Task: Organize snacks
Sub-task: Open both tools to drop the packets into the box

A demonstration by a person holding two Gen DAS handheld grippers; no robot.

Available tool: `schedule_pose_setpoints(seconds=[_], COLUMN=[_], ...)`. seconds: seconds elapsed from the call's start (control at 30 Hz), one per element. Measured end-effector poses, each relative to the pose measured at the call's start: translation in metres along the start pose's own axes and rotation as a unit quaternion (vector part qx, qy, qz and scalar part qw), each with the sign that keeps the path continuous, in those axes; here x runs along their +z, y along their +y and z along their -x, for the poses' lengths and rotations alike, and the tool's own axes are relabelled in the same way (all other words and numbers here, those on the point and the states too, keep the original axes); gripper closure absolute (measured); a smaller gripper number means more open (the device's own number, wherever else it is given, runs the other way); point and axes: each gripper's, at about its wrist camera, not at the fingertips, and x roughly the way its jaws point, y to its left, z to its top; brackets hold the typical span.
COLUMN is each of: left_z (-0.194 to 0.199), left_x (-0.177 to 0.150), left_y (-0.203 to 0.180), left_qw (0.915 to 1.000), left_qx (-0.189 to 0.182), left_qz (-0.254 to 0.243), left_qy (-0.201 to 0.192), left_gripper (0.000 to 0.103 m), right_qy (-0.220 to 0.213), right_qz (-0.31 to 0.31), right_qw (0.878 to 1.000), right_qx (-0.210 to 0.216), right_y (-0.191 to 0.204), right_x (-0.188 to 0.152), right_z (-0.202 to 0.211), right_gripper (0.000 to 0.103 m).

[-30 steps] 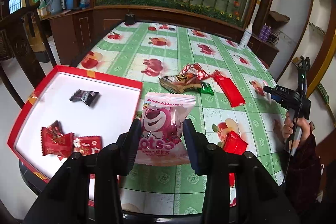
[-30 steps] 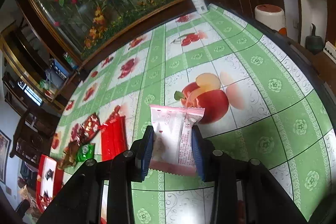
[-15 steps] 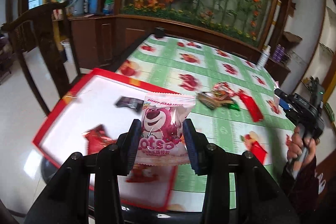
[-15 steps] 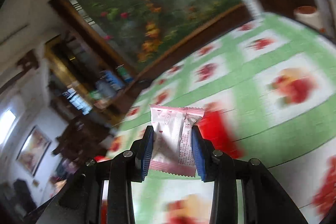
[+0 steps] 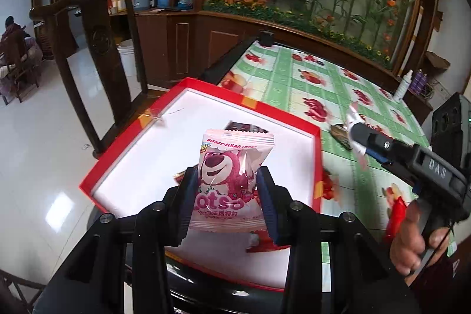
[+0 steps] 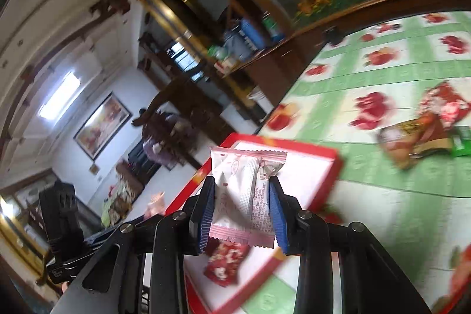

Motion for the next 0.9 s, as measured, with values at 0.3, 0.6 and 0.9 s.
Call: schedule_pose_setpoints(seconds=[0.3, 0.6, 0.9], left_z=[-0.005, -0.001, 0.02], left_x=[0.003, -0.023, -0.054], left_y=[0.009, -0.004, -0.067], left_qw=[0.9997, 0.9941, 0.9844], left_qx=[0.018, 0.052, 0.0], left_qz=[-0.009, -0.07, -0.163], left_qy=[-0.016, -0.064, -0.066], left_gripper=[0.064, 0.015, 0.015], right_qy=[0.025, -0.016, -0.093], right_qz=[0.036, -0.034, -0.011], right_qw=[0.999, 0.999, 0.991], right_qx=[0.0, -0.039, -0.092], right_y=[0.037, -0.009, -0.029], right_x=[-0.013, 0.003, 0.003], right_z=[-0.046, -0.019, 0.058], right_gripper=[0.064, 0.035, 0.034])
